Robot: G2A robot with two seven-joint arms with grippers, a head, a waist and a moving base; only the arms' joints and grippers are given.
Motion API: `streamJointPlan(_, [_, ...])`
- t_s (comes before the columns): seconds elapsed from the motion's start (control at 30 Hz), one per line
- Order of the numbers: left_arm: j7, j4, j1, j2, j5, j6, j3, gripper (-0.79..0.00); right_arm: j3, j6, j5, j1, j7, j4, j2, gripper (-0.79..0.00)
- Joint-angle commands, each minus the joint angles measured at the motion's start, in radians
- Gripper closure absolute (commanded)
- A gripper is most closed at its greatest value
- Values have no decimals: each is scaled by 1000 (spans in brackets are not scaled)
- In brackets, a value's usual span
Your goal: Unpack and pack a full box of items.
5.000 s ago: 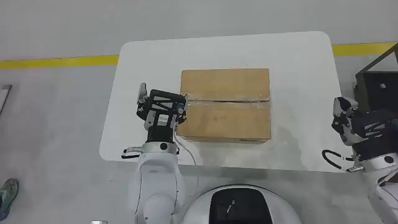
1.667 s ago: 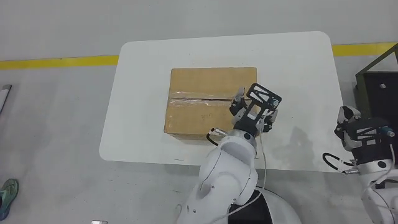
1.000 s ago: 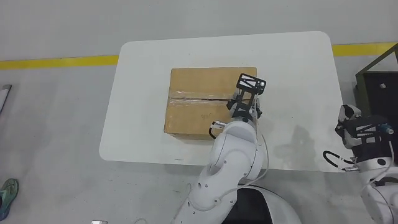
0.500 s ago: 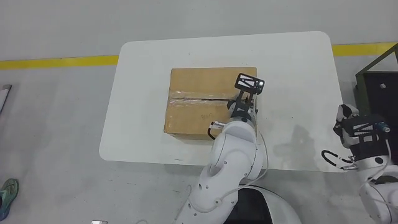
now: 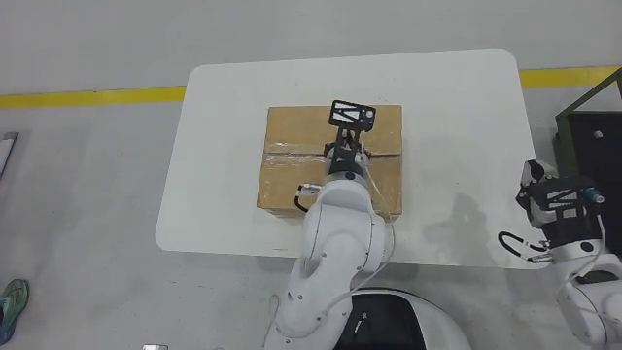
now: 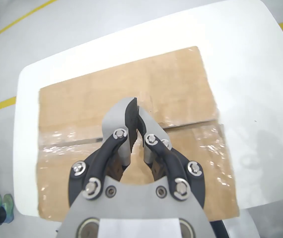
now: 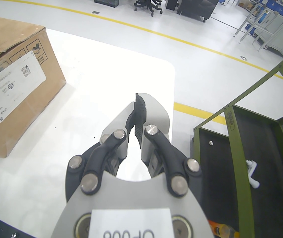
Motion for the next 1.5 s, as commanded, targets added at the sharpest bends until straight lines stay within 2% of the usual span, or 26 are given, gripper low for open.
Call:
streamJointPlan(0.0, [4, -56, 9, 5, 11, -19, -50, 0, -2, -2, 0, 3, 0, 1, 0, 0])
streamJointPlan(0.17, [8, -164, 2, 21, 69, -62, -219, 0, -11, -7, -8, 8, 2, 3, -1, 0])
streamJointPlan(0.23, [19, -187, -5, 28, 105, -121, -268, 0, -15, -8, -8, 10, 2, 4, -2, 0])
streamJointPlan(0.4, [20, -214, -22, 38, 130, -171, -370, 0, -15, -10, -6, 12, 5, 5, -3, 0])
streamJointPlan(0.6, [47, -209, -16, 50, 181, -231, -438, 0, -10, -12, -9, 8, 5, 7, -4, 0])
streamJointPlan(1.0, [92, -198, 13, 67, 222, -225, -557, 0, -6, -16, -17, 5, 13, 4, -5, 0])
streamJointPlan(1.1, [119, -195, 9, 69, 198, -199, -589, 0, -8, -17, -22, 8, 14, 4, -5, 0])
streamJointPlan(1.37, [139, -152, 8, 82, 203, -194, -672, 0, -8, -20, -33, 11, 17, 3, -6, 0])
streamJointPlan(1.4, [137, -150, 6, 83, 203, -195, -676, -240, -8, -20, -34, 10, 18, 3, -6, 0])
streamJointPlan(1.43, [129, -146, 6, 84, 201, -194, -680, -785, -7, -21, -35, 10, 20, 2, -6, 0])
streamJointPlan(1.47, [112, -144, 3, 84, 189, -186, -685, -785, -7, -21, -35, 10, 21, 2, -6, 0])
